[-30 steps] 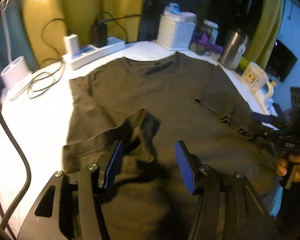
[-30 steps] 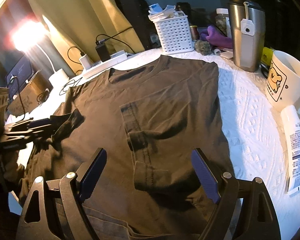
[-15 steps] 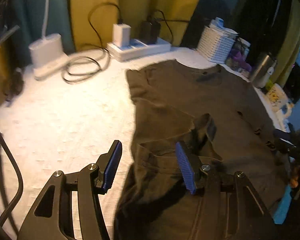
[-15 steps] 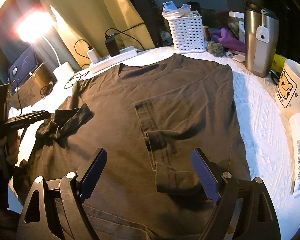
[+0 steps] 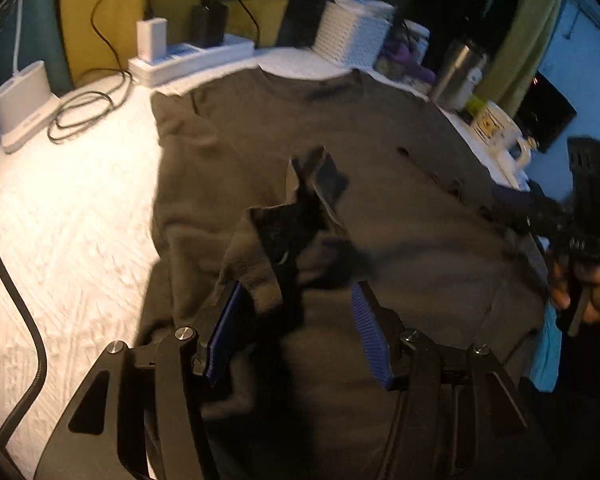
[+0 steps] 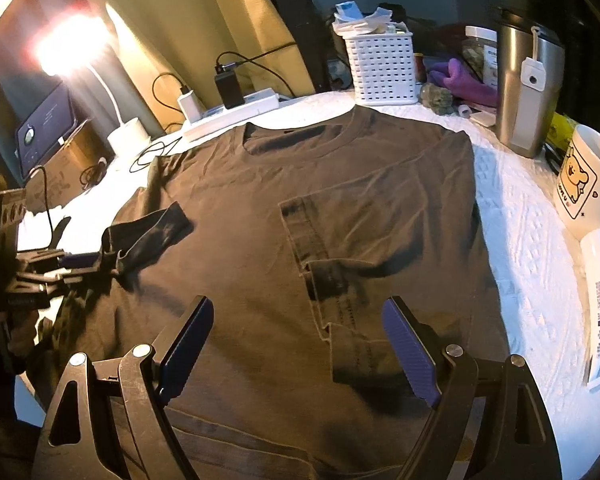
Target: Fold small clothes
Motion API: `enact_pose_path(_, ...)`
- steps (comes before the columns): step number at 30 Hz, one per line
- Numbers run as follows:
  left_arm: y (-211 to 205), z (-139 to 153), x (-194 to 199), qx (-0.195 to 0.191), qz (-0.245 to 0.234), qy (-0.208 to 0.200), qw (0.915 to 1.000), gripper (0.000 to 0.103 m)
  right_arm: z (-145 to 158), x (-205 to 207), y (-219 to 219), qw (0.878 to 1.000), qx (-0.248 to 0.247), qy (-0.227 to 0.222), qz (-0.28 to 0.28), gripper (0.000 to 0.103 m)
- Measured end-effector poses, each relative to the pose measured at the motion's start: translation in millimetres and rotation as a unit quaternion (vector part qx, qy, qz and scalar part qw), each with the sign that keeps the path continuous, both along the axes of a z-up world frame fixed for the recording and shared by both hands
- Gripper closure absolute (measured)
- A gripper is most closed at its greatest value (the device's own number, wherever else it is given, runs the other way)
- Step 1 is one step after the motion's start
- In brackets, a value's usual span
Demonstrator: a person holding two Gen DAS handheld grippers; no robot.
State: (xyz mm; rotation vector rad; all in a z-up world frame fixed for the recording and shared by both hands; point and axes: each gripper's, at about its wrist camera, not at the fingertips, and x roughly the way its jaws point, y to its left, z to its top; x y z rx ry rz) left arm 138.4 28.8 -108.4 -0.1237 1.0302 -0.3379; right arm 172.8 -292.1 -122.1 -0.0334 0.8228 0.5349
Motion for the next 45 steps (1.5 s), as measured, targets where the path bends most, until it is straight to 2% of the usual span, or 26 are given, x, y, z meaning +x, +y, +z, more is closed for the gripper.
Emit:
enact_pose_path(4,-2,6,-8,0.012,-0.014,-0.008,0.9998,0.047,0,-1,-5,1.0,0.001,0.001,-0.006,0.016)
enact_pose_path(7,-2,12,-6,0.058,-0.007,-0.029,0.9979,0.047,-1,0,-8,1.0,0.002,0.001,-0.011,0.016)
enact_pose_path(9,1,15,-2,0.071,0.002,-0.041,0.9966,0.047,0,-1,-9,1.0,0.003,0.0,-0.01,0.016)
enact_pose_path(14,3,23,10,0.071,0.0,-0.074,0.9947,0.047,0,-3,-9,1.0,0.005,-0.001,-0.009,0.016)
enact_pose_path(19,4,4,30,0.035,-0.004,-0.042,0.9985,0.047,0,-5,-9,1.0,0.007,0.001,-0.012,0.016)
enact_pose_path(24,-17,0,12,0.005,-0.055,-0.019,0.9983,0.047,-1,-6,-16,1.0,0.009,0.002,-0.019,0.016)
enact_pose_path(28,-37,-13,-5,0.011,-0.089,0.025,0.9957,0.047,-4,-5,-18,1.0,0.012,0.006,-0.022,0.016)
enact_pose_path(29,-40,-12,-10,0.022,-0.09,0.017,0.9956,0.047,-5,-5,-18,1.0,0.013,0.006,-0.021,0.016)
enact_pose_path(30,-42,-11,-12,0.021,-0.092,0.028,0.9951,0.047,-5,-5,-18,1.0,0.014,0.005,-0.019,0.016)
enact_pose_path(32,-41,-3,-16,0.015,-0.089,0.027,0.9955,0.047,-5,-4,-17,1.0,0.016,0.005,-0.016,0.016)
enact_pose_path(36,-36,26,-11,0.025,-0.069,-0.021,0.9971,0.047,-5,-3,-18,1.0,0.019,0.004,-0.015,0.016)
enact_pose_path(37,-32,29,-7,0.029,-0.062,-0.03,0.9972,0.045,-6,-1,-19,1.0,0.02,0.004,-0.015,0.016)
enact_pose_path(38,-30,31,1,0.038,-0.048,-0.037,0.9974,0.04,-6,0,-20,1.0,0.021,0.005,-0.016,0.016)
enact_pose_path(40,-31,32,14,0.054,-0.029,-0.045,0.9971,0.038,-7,1,-22,1.0,0.024,0.006,-0.018,0.016)
enact_pose_path(42,-31,33,24,0.053,-0.025,-0.05,0.997,0.038,-7,2,-26,0.999,0.027,0.006,-0.02,0.016)
enact_pose_path(45,-37,23,48,0.059,-0.017,-0.039,0.9974,0.038,-9,4,-33,0.999,0.03,0.008,-0.027,0.016)
